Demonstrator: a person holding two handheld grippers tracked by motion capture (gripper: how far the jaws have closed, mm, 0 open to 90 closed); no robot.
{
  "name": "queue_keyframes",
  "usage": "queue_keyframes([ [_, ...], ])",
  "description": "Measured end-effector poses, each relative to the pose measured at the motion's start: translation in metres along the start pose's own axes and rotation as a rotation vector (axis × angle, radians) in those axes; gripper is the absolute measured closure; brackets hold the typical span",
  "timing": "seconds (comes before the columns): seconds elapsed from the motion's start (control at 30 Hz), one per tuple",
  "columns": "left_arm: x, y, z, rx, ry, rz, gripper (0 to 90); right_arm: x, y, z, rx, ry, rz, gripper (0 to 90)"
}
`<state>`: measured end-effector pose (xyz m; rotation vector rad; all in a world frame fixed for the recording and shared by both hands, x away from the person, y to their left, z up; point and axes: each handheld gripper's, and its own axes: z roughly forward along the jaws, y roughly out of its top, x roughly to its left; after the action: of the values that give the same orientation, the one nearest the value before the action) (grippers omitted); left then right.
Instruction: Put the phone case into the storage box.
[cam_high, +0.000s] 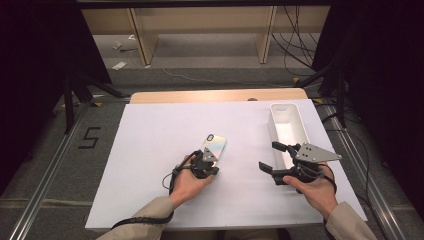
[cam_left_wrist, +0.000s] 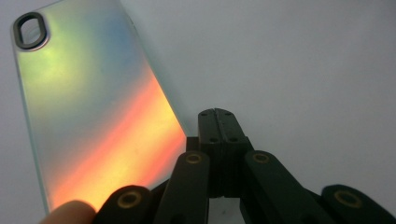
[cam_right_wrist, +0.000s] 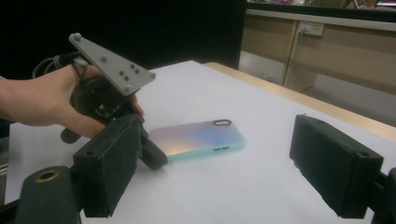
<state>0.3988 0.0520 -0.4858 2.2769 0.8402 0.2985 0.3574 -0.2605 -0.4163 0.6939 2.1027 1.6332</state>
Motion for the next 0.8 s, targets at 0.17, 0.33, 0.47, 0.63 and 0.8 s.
queue_keyframes([
  [0.17, 0.009, -0.006, -0.006, 0.006, 0.023, -0.005, 89.6, 0.000, 0.000, 0.000, -0.002, -0.005, 0.002, 17.2],
  [0.33, 0.015, -0.010, -0.009, 0.001, 0.028, -0.018, 89.6, 0.000, 0.000, 0.000, -0.005, -0.005, -0.001, 17.3],
  [0.47, 0.014, -0.010, -0.009, 0.004, 0.032, -0.006, 89.5, 0.000, 0.000, 0.000, -0.003, -0.003, 0.000, 17.2],
  [0.63, 0.015, -0.010, -0.009, 0.003, 0.033, -0.014, 89.4, 0.000, 0.000, -0.001, -0.002, -0.003, 0.000, 17.2],
  [0.8, 0.015, -0.011, -0.009, 0.000, 0.032, -0.013, 89.2, 0.000, 0.000, 0.000, -0.002, -0.003, 0.000, 17.3],
])
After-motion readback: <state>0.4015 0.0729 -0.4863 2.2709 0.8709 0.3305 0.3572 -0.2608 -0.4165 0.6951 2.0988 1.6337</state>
